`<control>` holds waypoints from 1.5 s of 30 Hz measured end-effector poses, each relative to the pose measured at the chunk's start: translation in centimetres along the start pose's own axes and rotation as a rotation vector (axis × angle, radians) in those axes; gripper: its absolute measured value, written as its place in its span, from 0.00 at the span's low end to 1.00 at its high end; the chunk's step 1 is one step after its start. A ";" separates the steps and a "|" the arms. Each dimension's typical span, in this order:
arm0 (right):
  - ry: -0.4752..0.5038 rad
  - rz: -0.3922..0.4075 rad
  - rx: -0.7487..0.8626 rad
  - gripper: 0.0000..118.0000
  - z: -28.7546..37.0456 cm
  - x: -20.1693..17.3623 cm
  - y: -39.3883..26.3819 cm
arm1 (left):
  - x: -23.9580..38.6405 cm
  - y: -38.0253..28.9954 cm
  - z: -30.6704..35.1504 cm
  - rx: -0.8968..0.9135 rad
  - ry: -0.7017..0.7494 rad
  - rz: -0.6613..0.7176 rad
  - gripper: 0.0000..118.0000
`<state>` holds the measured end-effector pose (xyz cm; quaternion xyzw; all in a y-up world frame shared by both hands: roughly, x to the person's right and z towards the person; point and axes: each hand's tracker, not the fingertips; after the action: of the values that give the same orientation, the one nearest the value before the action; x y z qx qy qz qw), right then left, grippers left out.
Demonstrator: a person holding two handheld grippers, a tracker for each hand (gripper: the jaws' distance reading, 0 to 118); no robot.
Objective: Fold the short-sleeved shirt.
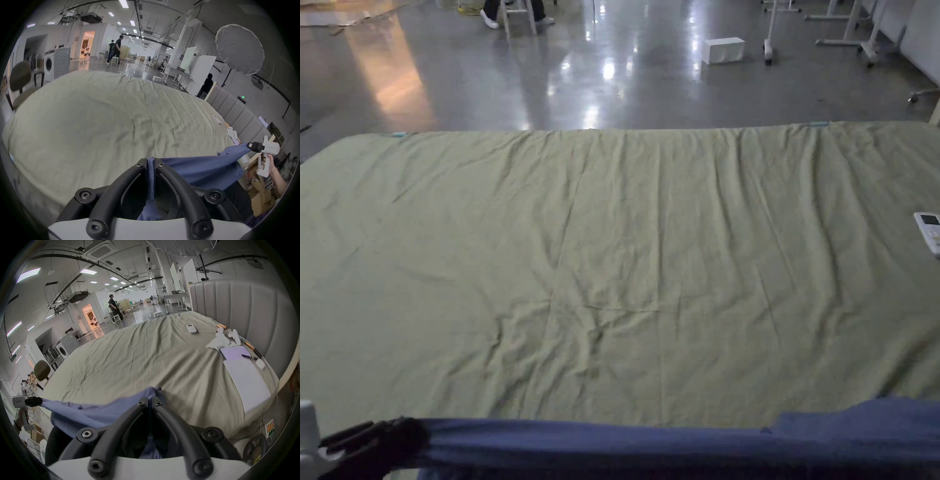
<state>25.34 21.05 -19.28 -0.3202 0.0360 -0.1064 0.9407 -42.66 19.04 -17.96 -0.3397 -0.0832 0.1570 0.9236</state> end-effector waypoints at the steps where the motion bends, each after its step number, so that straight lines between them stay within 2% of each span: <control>1: -0.003 0.000 -0.009 0.02 0.5 -0.1 -1.4 | -0.2 -1.4 -0.1 -0.032 0.003 0.016 0.07; 9: -0.067 0.000 -0.115 0.03 -2.5 0.5 -6.2 | -0.7 -6.0 -3.5 -0.095 0.057 0.017 0.08; 10: -0.069 -0.002 -0.125 0.03 -3.0 0.5 -6.5 | -0.6 -6.3 -3.9 -0.087 0.072 0.001 0.14; 12: -0.072 -0.007 -0.120 0.05 -3.4 0.8 -6.9 | -2.7 -6.5 -4.5 -0.066 0.116 0.017 0.52; 13: -0.082 -0.012 -0.126 0.15 -3.7 1.0 -6.9 | -3.0 -6.5 -4.4 -0.052 0.154 0.022 0.70; 14: -0.082 -0.019 -0.132 0.42 -3.8 1.2 -6.9 | -3.2 -6.5 -4.1 -0.041 0.151 0.028 0.84; 15: -0.087 -0.028 -0.126 0.59 -3.3 1.1 -7.1 | -3.5 -6.3 -3.5 -0.018 0.139 0.044 0.84; 16: -0.089 -0.035 -0.118 0.64 -2.9 1.4 -6.9 | -3.2 -5.8 -2.4 0.039 0.114 0.074 0.84; 19: -0.083 -0.071 -0.044 0.63 0.4 0.9 -5.7 | -1.8 -4.1 1.0 0.135 0.159 0.042 0.84; 20: -0.078 -0.048 0.023 0.63 2.3 0.1 -4.8 | 0.3 -3.4 2.8 0.172 0.179 0.005 0.84; 22: -0.069 0.018 0.130 0.64 5.4 -1.7 -3.4 | 3.4 -1.8 5.9 0.297 0.207 -0.151 0.84; 25: -0.072 0.116 0.295 0.65 9.2 -5.2 -1.6 | 9.1 -0.2 9.6 0.440 0.256 -0.253 0.84; 28: -0.041 0.161 0.428 0.66 11.3 -8.7 -0.5 | 12.1 -0.2 11.5 0.554 0.251 -0.306 0.83; 31: -0.032 0.233 0.483 0.66 12.1 -11.5 0.2 | 15.3 -0.4 12.3 0.598 0.212 -0.363 0.80; 33: -0.064 0.339 0.581 0.61 12.8 -13.3 0.3 | 17.0 -0.5 12.6 0.609 0.212 -0.448 0.71; 34: -0.085 0.423 0.630 0.58 13.3 -14.2 0.5 | 17.5 -0.6 12.6 0.607 0.272 -0.496 0.66; 35: -0.071 0.384 0.581 0.56 12.5 -13.3 -0.6 | 18.0 -0.7 12.7 0.604 0.283 -0.520 0.63; 36: -0.073 0.424 0.611 0.53 12.8 -13.7 -0.5 | 18.9 -0.7 12.8 0.603 0.273 -0.538 0.60; 37: -0.058 0.424 0.609 0.42 13.0 -14.0 -0.6 | 19.3 -0.7 12.9 0.604 0.277 -0.563 0.50; 38: -0.042 0.420 0.608 0.27 13.1 -14.1 -0.8 | 19.6 -1.0 12.7 0.593 0.265 -0.537 0.35; 40: -0.013 0.406 0.601 0.11 13.1 -14.3 -1.1 | 20.6 -0.9 12.5 0.561 0.322 -0.558 0.00; 43: 0.000 0.386 0.614 0.00 13.1 -14.6 -1.7 | 20.7 -1.3 12.4 0.553 0.280 -0.543 0.00; 45: -0.005 0.377 0.612 0.00 13.1 -14.6 -1.6 | 20.5 -1.3 12.5 0.536 0.202 -0.457 0.00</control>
<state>12.55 30.83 -7.93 -0.0114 0.0586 0.0642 0.9961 -26.43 32.76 -6.68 -0.0721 -0.0213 -0.0714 0.9946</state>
